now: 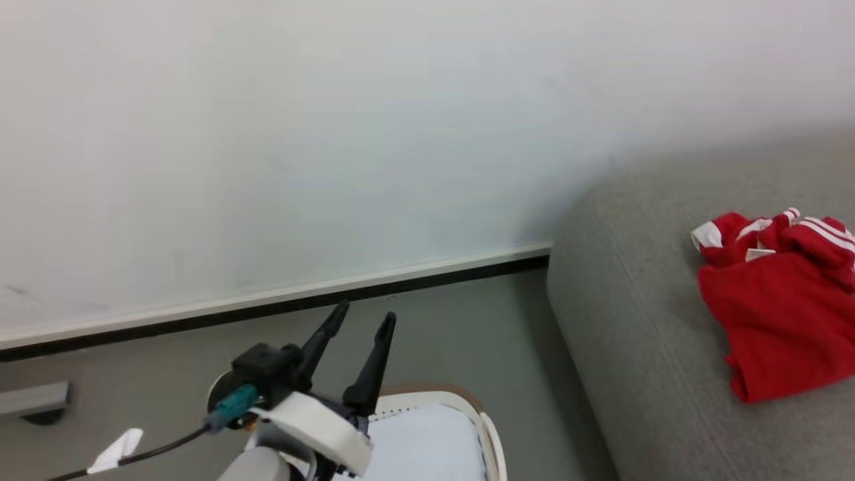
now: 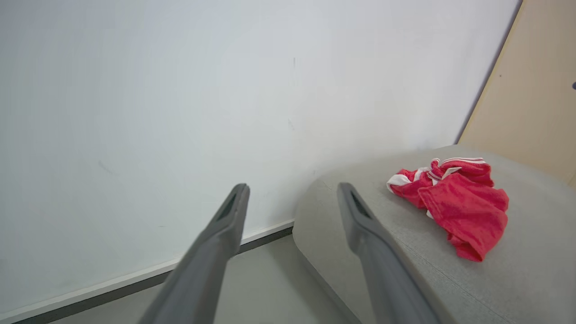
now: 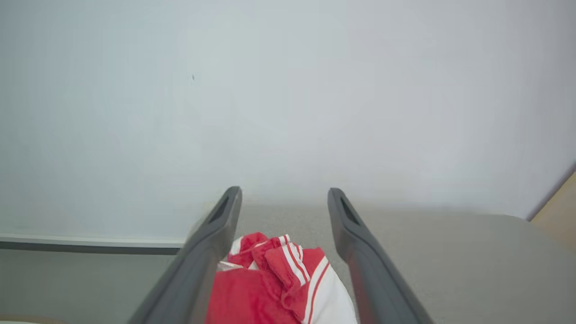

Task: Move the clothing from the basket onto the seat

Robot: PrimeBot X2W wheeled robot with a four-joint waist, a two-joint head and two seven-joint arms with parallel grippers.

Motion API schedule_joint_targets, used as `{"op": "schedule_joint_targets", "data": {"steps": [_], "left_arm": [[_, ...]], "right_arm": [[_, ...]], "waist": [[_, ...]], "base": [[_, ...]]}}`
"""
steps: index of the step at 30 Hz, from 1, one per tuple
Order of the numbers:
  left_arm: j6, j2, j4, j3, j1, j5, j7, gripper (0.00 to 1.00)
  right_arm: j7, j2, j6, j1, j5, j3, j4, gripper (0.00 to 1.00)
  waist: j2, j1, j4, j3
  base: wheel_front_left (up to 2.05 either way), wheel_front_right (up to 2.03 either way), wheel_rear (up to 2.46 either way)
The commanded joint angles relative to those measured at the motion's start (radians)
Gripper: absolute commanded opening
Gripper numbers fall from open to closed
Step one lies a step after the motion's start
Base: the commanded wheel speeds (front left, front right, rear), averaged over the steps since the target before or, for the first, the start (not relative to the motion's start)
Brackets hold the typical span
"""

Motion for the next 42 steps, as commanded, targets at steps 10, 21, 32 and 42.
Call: {"op": "schedule_joint_targets", "data": {"steps": [10, 21, 32, 42], "left_arm": [[0.0, 0.015, -0.019, 0.195, 0.16, -0.008, 0.0, 1.0], [0.02, -0.053, -0.029, 0.375, 0.288, 0.118, 0.0, 1.0], [-0.045, -0.116, 0.0, 0.465, 0.3, 0.231, 0.0, 1.0], [-0.075, -0.139, 0.016, 0.502, 0.283, 0.262, 0.0, 1.0]], "right_arm": [[-0.197, 0.222, -0.002, 0.32, -0.109, -0.168, -0.091, 1.0], [-0.211, 0.565, -0.002, 0.63, -0.334, -0.415, -0.285, 1.0], [-0.212, 0.672, -0.002, 0.667, -0.423, -0.437, -0.304, 1.0], [-0.212, 0.668, -0.002, 0.639, -0.409, -0.411, -0.299, 1.0]], "waist": [[0.0, 0.0005, 0.147, -0.1], [0.0, 0.0005, 0.204, -0.1], [0.0, 0.0005, 0.208, -0.08], [0.0, 0.0005, 0.205, -0.076]], "base": [[0.0, 0.0, 0.0], [0.0, 0.0, 0.0], [0.0, 0.0, 0.0], [0.0, 0.0, 0.0]]}}
